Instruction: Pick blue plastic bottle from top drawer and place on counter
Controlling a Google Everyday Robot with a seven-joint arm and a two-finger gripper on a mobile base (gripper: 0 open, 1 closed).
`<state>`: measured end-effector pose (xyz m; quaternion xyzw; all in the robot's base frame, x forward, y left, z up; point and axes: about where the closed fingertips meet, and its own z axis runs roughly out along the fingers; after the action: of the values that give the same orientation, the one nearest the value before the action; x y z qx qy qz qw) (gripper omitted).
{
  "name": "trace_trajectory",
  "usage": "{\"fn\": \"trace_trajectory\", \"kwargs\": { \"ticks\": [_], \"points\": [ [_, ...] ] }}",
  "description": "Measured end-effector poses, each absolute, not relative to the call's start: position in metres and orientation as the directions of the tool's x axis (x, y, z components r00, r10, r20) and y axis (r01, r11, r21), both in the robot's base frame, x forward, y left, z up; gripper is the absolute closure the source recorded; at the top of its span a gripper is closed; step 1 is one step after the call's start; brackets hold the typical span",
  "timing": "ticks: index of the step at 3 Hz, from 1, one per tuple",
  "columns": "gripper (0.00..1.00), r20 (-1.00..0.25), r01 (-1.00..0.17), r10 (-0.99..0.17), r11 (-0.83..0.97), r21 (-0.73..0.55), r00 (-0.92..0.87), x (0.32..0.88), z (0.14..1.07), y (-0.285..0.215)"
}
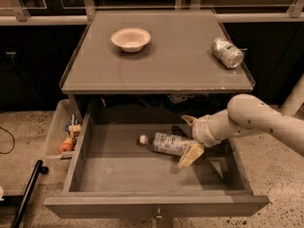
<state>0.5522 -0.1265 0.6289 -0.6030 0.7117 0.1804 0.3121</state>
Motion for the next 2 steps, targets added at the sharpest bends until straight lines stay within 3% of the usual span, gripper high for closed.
{"fn": "trace_trajectory", "kwargs": {
  "ticks": [1, 2],
  "points": [
    [0.00, -0.674, -0.977, -0.734, 0.193, -0.091, -0.082, 0.5545, 0.6159, -0.1135],
    [0.19, -0.674, -0.977, -0.734, 0.193, -0.090, -0.083, 0.5544, 0.6156, -0.1134]
  ]
}}
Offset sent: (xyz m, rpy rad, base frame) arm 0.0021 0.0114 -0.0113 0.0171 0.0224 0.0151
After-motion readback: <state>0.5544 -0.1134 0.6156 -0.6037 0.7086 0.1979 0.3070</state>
